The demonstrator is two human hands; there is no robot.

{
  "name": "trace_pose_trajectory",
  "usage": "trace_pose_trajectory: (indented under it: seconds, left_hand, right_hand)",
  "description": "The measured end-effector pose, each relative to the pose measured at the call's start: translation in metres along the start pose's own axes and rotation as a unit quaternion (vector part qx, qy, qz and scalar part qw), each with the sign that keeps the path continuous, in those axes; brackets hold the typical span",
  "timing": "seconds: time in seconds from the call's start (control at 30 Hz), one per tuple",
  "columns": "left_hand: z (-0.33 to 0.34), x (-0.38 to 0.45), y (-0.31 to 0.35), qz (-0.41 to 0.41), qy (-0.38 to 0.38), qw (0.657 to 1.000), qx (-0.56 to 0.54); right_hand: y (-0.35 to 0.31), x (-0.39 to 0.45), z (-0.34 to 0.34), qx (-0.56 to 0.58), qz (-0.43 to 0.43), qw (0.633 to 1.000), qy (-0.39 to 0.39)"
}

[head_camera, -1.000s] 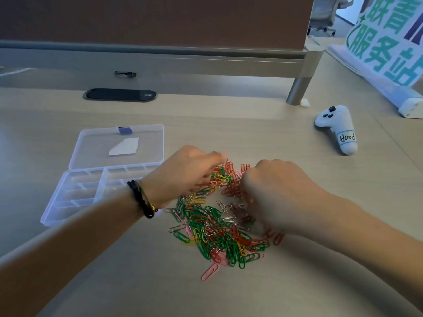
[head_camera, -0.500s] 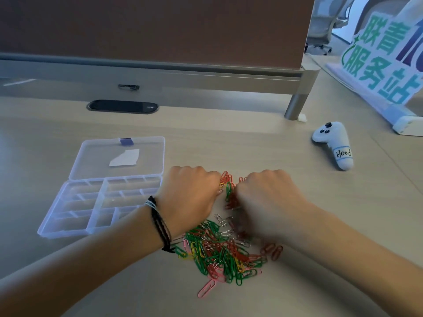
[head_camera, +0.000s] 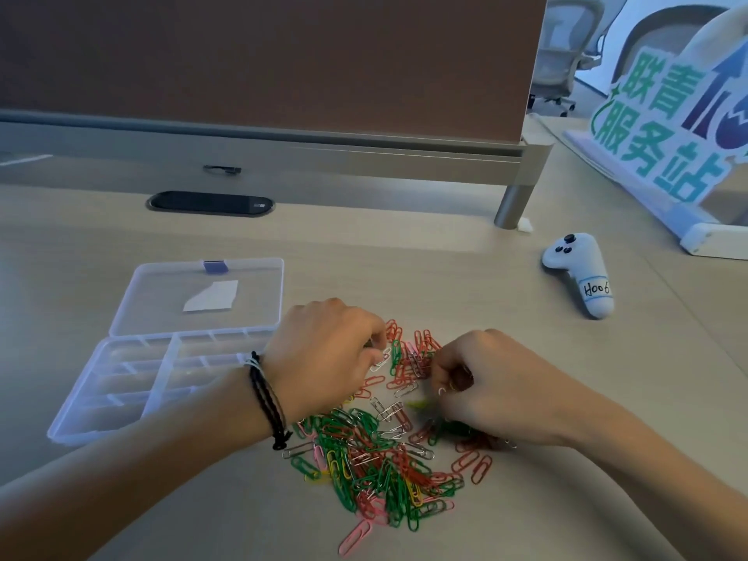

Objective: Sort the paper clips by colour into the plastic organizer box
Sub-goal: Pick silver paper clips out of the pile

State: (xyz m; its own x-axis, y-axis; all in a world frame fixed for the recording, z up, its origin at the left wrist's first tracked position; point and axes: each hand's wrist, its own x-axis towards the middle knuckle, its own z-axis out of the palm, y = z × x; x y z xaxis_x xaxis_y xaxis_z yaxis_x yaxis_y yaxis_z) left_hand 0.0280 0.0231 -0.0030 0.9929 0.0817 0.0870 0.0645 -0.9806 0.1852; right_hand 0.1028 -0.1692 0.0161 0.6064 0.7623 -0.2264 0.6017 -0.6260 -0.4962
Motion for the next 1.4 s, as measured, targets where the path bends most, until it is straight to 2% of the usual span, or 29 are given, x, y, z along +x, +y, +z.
trace_pose_trajectory:
  seconds: [0.17,0.27,0.4,0.53,0.63,0.7,0.77,0.9,1.0,1.17,1.23,1.3,1.33,1.37,1.4]
  left_hand:
    - [0.003,-0.003,0.001,0.028,-0.022,0.999,0.036]
    - [0.0,0.0,-0.002,0.031,-0.033,0.999,0.031]
    - [-0.001,0.004,-0.006,0.006,-0.027,0.999,-0.017]
    - [-0.003,0.006,-0.012,-0.023,0.0,0.999,-0.032]
    - [-0.006,0.003,-0.013,0.009,0.012,0.999,-0.043]
    - [-0.009,0.0,-0.008,0.065,-0.015,0.996,-0.052]
    - [-0.008,-0.001,-0.002,0.1,-0.049,0.994,-0.01]
    - [-0.005,0.001,0.003,0.106,-0.065,0.99,0.064]
    - [-0.005,0.004,0.003,0.108,-0.074,0.987,0.091]
    - [0.005,0.005,-0.006,0.157,-0.021,0.975,0.158]
    - [0.003,0.007,-0.01,0.141,-0.03,0.986,0.079]
    - [-0.004,0.01,-0.012,0.086,-0.048,0.985,-0.14]
    - [-0.008,0.011,-0.014,0.042,-0.074,0.95,-0.3]
    - [-0.011,0.012,-0.018,-0.004,-0.113,0.882,-0.458]
    - [-0.012,0.012,-0.022,-0.039,-0.164,0.795,-0.582]
  right_hand:
    - [0.009,0.002,-0.001,0.072,-0.013,0.997,-0.004]
    - [0.007,0.002,-0.004,0.158,-0.024,0.987,-0.028]
    - [0.008,0.002,-0.009,0.259,-0.024,0.965,-0.029]
    - [0.008,0.003,-0.009,0.291,0.009,0.957,-0.014]
    - [0.009,0.005,-0.006,0.314,0.051,0.948,-0.022]
    - [0.01,0.007,-0.005,0.326,0.067,0.943,-0.017]
    - [0.011,0.01,-0.005,0.32,0.075,0.944,-0.009]
    - [0.01,0.01,-0.002,0.314,0.07,0.947,-0.011]
    - [0.01,0.011,0.002,0.364,0.077,0.928,-0.023]
    - [0.013,0.014,0.003,0.43,0.087,0.897,-0.045]
    - [0.014,0.013,0.002,0.443,0.088,0.891,-0.046]
    - [0.015,0.013,0.004,0.478,0.084,0.873,-0.054]
    - [0.015,0.014,0.004,0.503,0.082,0.859,-0.058]
    - [0.016,0.015,0.004,0.531,0.081,0.841,-0.062]
    - [0.016,0.016,0.004,0.56,0.08,0.822,-0.068]
